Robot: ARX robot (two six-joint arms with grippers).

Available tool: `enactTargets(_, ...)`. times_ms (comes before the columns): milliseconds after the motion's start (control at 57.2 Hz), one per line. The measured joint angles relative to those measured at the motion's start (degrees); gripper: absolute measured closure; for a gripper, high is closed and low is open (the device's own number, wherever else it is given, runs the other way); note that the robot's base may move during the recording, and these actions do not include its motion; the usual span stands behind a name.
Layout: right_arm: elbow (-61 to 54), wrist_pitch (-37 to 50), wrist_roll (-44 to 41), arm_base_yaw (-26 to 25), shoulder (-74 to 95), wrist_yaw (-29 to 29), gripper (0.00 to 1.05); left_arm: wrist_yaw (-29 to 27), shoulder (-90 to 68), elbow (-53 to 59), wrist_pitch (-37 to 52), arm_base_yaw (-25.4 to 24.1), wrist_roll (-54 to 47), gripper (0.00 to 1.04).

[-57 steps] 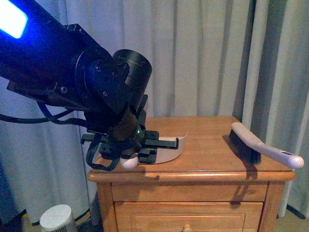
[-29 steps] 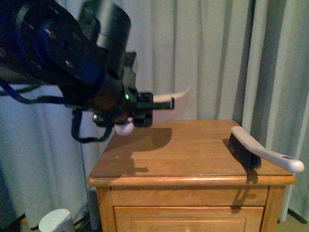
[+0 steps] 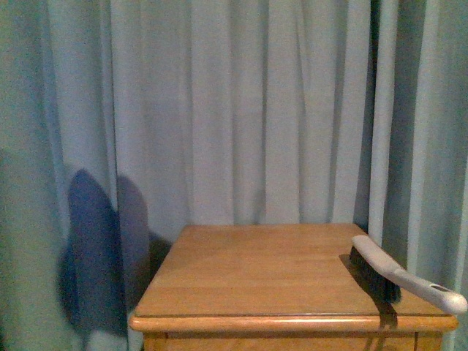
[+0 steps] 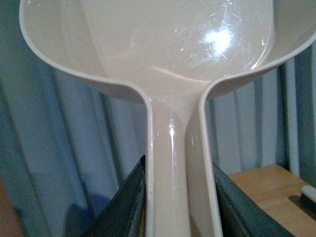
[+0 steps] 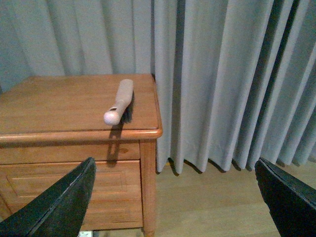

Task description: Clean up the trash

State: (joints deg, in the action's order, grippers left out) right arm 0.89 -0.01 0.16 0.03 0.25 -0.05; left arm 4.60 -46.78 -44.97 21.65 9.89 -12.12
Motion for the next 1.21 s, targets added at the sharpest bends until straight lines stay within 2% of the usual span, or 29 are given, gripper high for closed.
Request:
enactTargets(140, 0.00, 0.00, 0.00, 0.00, 0.00, 0.00, 0.07, 4.61, 12.92, 6.82, -1.25, -8.22, 3.85, 0.77)
enactTargets(262, 0.00, 0.00, 0.00, 0.00, 0.00, 0.00, 0.07, 12.04, 21.86, 12.79, -3.26, -17.20, 8.72, 0.77)
enactTargets(367, 0.00, 0.00, 0.00, 0.00, 0.00, 0.00, 0.07, 17.11, 23.93, 16.87, 0.44, -23.96, 13.22, 0.77)
enactTargets(420, 0.00, 0.00, 0.00, 0.00, 0.00, 0.00, 0.07, 18.45, 24.22, 18.34, 1.49, -25.62, 14.71, 0.77)
enactTargets(542, 0.00, 0.00, 0.00, 0.00, 0.00, 0.00, 0.07, 19.71, 25.11, 21.38, 3.52, -26.18, 17.53, 0.77)
enactTargets(594, -0.04, 2.25, -2.01, 2.19, 0.72, 7.13, 0.07, 19.71, 25.53, 21.99, 3.54, -26.10, 17.94, 0.77)
enactTargets(629, -0.04, 5.22, -4.15, 4.98, 1.90, 15.21, 0.07, 19.85, 25.64, 22.14, 3.54, -26.05, 18.10, 0.77)
enactTargets(682, 0.02, 6.86, -4.79, 6.95, 4.31, 21.29, 0.07, 19.85, 25.70, 22.21, 3.58, -26.03, 18.34, 0.77)
enactTargets(734, 0.22, 8.02, -4.59, 7.91, 7.93, 23.76, 0.07, 19.87, 25.77, 22.21, 3.63, -26.03, 18.47, 0.77)
enactTargets(787, 0.94, 10.25, -4.39, 8.68, 12.66, 23.85, 0.07, 19.82, 25.79, 22.21, 3.65, -26.01, 18.67, 0.77)
enactTargets(926, 8.55, 12.68, -1.75, 9.90, 27.82, 19.61, 0.07, 19.87, 25.79, 22.21, 3.65, -26.01, 18.86, 0.77)
enactTargets(1049, 20.09, 9.81, 0.57, 10.14, 43.65, 17.42, 0.07, 19.82, 25.79, 22.21, 3.65, -26.01, 18.91, 0.77)
enactTargets(1206, 36.87, 1.49, 4.11, 10.27, 62.64, 16.24, 0.07, 19.89, 25.81, 22.21, 3.69, -25.99, 18.91, 0.77)
